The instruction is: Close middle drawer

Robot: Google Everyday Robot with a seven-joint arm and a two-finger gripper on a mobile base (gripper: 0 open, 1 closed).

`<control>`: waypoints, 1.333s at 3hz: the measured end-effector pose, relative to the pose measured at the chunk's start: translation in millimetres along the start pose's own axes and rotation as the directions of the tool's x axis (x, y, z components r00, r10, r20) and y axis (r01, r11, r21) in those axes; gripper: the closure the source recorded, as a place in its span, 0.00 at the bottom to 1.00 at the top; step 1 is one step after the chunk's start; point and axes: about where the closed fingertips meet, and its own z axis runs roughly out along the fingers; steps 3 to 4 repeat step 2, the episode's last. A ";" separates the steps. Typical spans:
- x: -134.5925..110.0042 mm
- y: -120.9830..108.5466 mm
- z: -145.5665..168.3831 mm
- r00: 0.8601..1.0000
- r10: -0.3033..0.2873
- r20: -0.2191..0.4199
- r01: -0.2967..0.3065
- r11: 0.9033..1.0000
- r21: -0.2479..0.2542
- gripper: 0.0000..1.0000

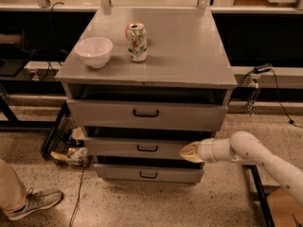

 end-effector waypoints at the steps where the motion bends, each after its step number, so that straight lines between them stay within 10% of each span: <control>1: 12.9 30.9 -58.4 0.998 -0.018 0.063 0.016 0.999 0.037 1.00; 4: 28.4 45.3 -104.0 0.997 0.017 0.079 -0.025 0.995 0.096 1.00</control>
Offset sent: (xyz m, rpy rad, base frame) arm -0.1191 -0.1275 0.0551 0.0842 -0.0865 -0.1864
